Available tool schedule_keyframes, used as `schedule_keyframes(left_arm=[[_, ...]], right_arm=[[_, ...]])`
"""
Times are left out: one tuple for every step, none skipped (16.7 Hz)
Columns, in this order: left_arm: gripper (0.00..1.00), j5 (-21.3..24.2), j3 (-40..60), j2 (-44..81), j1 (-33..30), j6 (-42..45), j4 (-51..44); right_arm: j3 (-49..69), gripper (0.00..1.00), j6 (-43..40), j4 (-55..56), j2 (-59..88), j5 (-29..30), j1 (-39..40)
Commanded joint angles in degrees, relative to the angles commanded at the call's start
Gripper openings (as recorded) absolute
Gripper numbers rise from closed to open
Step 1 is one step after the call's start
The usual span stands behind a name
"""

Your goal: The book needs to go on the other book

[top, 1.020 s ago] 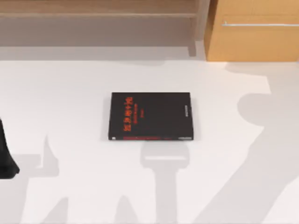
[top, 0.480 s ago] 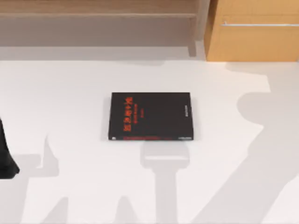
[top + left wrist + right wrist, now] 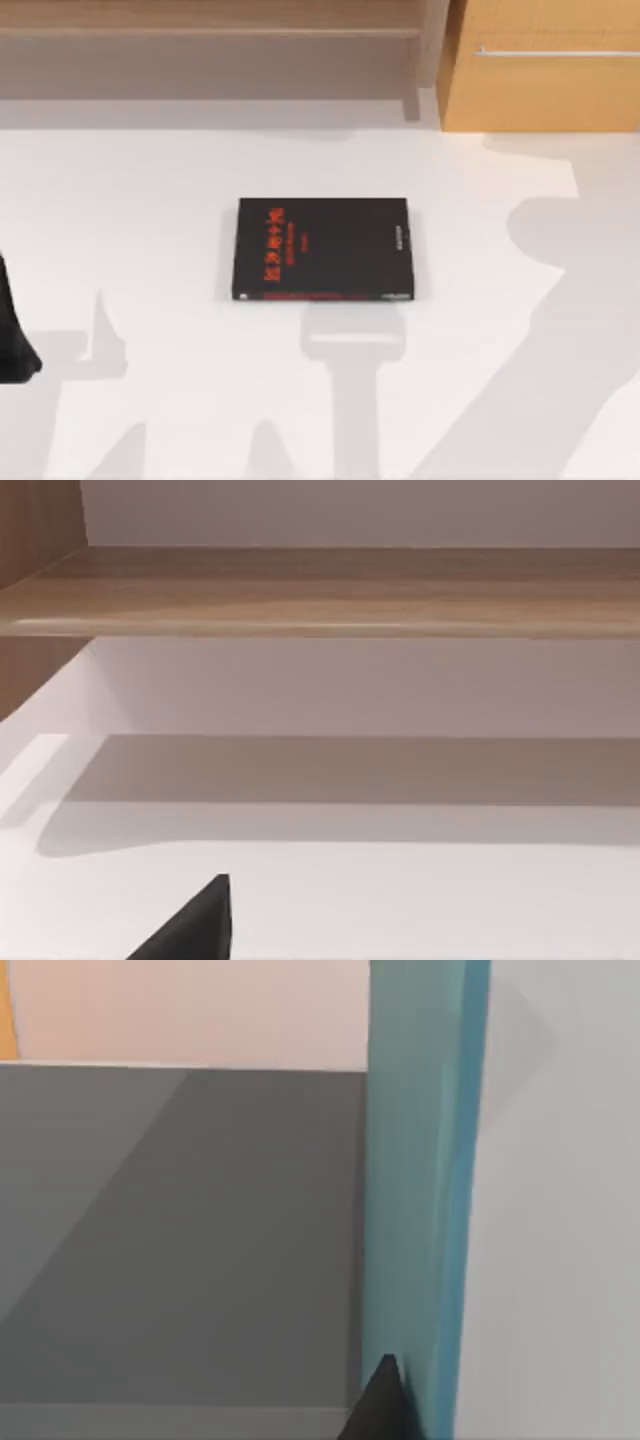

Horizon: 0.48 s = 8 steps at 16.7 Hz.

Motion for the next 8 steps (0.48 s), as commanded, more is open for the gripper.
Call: schedule_keyframes(left_arm=[[1.00,0.00,0.00,0.00,0.00,0.00,0.00],[1.00,0.00,0.00,0.00,0.00,0.00,0.00],[1.00,0.00,0.00,0.00,0.00,0.00,0.00],[1.00,0.00,0.00,0.00,0.00,0.00,0.00],[1.00,0.00,0.00,0.00,0.00,0.00,0.00],[1.00,0.00,0.00,0.00,0.00,0.00,0.00],[1.00,0.00,0.00,0.00,0.00,0.00,0.00],[1.00,0.00,0.00,0.00,0.00,0.00,0.00]], right_arm=[[0.00,0.00,0.00,0.00,0.00,0.00,0.00],[0.00,0.00,0.00,0.00,0.00,0.00,0.00],[0.00,0.00,0.00,0.00,0.00,0.00,0.00],[0.00,0.00,0.00,0.00,0.00,0.00,0.00],[0.00,0.00,0.00,0.00,0.00,0.00,0.00],[0.00,0.00,0.00,0.00,0.00,0.00,0.00],[0.00,0.00,0.00,0.00,0.00,0.00,0.00],[0.00,0.00,0.00,0.00,0.00,0.00,0.00]])
